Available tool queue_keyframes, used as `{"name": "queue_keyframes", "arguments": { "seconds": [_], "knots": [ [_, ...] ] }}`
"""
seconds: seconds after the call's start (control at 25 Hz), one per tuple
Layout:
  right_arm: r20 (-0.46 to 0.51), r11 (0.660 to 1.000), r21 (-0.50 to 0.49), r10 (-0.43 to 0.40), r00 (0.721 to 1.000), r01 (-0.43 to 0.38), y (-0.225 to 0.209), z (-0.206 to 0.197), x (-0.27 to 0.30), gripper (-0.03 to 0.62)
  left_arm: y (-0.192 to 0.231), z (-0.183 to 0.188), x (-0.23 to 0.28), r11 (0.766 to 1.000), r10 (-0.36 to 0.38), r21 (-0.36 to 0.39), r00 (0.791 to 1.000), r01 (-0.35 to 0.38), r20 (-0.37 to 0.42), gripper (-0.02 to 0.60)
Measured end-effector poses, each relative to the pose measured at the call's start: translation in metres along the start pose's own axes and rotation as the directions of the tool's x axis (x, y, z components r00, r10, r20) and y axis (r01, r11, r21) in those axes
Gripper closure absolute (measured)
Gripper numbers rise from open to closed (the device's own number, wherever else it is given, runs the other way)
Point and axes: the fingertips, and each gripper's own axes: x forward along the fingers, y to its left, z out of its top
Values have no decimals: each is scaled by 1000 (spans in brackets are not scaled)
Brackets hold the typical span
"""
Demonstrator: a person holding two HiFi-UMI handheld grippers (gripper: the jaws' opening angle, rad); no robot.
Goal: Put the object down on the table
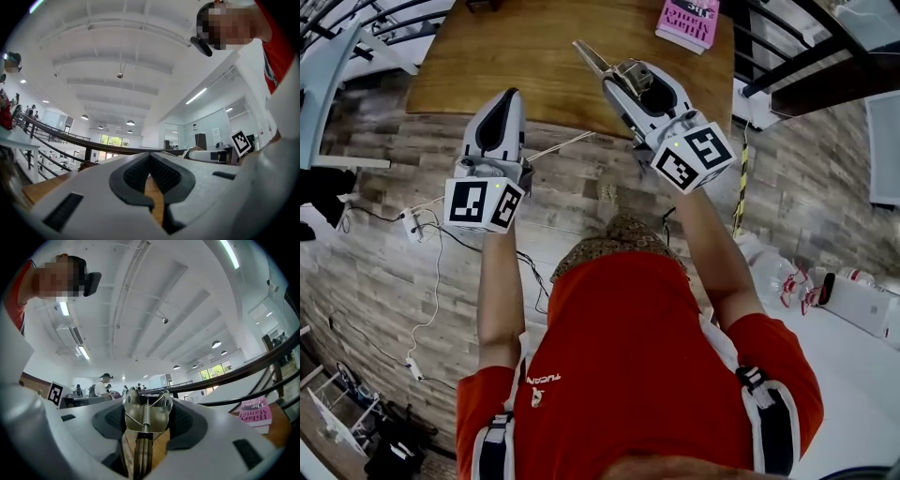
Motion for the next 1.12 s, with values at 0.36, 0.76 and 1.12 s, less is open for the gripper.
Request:
{"name": "queue_keyframes", "arguments": {
  "seconds": [0.36, 0.76, 1.12],
  "knots": [
    [-54, 1000, 5, -22, 998, 23, -72, -35, 77, 364, 54, -27, 79, 1000, 8, 1, 1000, -8, -28, 572],
    [-171, 998, 55, -24, 985, 33, -147, -87, 150, 364, 103, -63, 159, 999, 41, 4, 997, -41, -61, 572],
    [-295, 993, 78, -62, 954, 89, -180, -141, 186, 364, 133, -88, 192, 999, 31, -20, 996, -33, -88, 572]
  ]
}}
